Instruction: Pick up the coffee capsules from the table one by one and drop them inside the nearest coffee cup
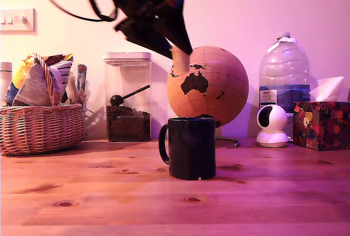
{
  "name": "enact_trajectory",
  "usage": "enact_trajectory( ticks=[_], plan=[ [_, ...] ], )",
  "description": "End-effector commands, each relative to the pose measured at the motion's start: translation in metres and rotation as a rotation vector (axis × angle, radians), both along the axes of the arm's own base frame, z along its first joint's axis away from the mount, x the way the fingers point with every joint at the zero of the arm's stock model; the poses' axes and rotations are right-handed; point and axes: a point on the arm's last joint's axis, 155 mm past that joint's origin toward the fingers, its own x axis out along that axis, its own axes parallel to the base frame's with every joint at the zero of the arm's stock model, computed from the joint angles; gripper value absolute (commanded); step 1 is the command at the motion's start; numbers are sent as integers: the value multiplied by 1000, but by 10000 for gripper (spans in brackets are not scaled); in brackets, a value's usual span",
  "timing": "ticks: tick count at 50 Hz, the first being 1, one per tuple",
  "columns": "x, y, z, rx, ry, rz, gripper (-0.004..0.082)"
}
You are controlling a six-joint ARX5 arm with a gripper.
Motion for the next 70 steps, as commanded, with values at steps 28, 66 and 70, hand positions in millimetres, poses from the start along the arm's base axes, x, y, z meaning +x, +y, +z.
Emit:
enact_trajectory(
  ticks=[28,66,70],
  plan=[
    [19,-16,-51,137,139,-35,289],
    [13,-12,-63,166,178,-40,289],
    [13,-12,-63,166,176,-39,289]
  ],
)
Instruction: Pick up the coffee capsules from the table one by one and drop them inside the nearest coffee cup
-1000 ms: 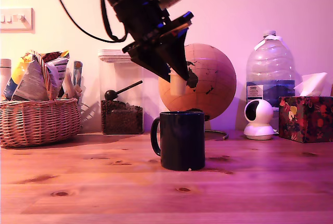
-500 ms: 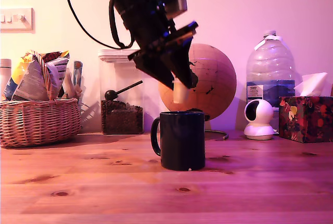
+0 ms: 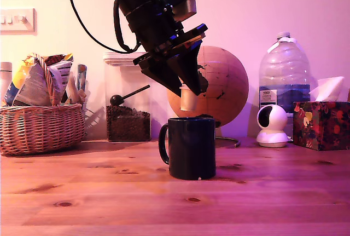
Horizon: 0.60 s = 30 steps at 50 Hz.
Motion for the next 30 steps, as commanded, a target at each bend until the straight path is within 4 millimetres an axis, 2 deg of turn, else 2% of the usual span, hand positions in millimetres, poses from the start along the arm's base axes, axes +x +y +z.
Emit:
enact_trajectory(
  ticks=[1,3,5,6,9,12,30],
  plan=[
    [2,-1,-8,8,7,-3,290],
    [3,-1,-7,5,3,-3,320],
    [4,-2,-6,0,-2,-3,418],
    [4,-3,-6,-2,-5,-3,499],
    [10,-1,-5,7,-27,12,671],
    [12,1,-5,14,-38,21,759],
    [10,2,-1,13,-35,19,751]
  ],
)
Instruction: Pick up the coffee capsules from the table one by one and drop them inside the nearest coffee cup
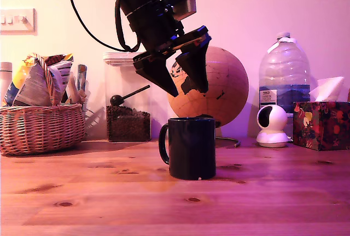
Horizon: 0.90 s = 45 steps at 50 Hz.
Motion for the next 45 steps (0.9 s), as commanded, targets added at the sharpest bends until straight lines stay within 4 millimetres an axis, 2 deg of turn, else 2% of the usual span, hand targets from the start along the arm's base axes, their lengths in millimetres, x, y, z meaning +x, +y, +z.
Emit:
enact_trajectory(
  ticks=[1,4,7,14,16,18,24,29,36,45],
  plan=[
    [0,1,-3,6,5,-2,740],
    [-2,1,2,-1,3,-5,682],
    [-4,0,7,-15,3,-13,581],
    [-15,-2,20,-51,13,-74,150],
    [-19,-3,22,-64,24,-84,51],
    [-22,-2,25,-77,33,-92,-13],
    [-24,0,33,-118,18,-98,-23],
    [-26,11,36,-143,-17,-85,-23],
    [-30,37,33,-179,-33,-18,-23],
    [-35,82,22,-219,-53,96,-23]
  ],
)
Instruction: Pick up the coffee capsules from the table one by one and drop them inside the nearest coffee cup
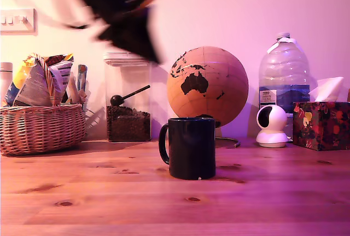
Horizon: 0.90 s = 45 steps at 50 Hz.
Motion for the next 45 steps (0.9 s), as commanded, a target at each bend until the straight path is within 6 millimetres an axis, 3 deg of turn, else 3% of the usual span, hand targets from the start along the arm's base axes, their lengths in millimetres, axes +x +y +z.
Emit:
enact_trajectory(
  ticks=[1,26,35,45],
  plan=[
    [-5,15,-14,-17,33,50,-23],
    [-4,146,-33,-154,-77,428,-23],
    [-17,178,-48,-189,-93,531,-23],
    [-41,191,-63,-197,-106,572,-23]
  ],
)
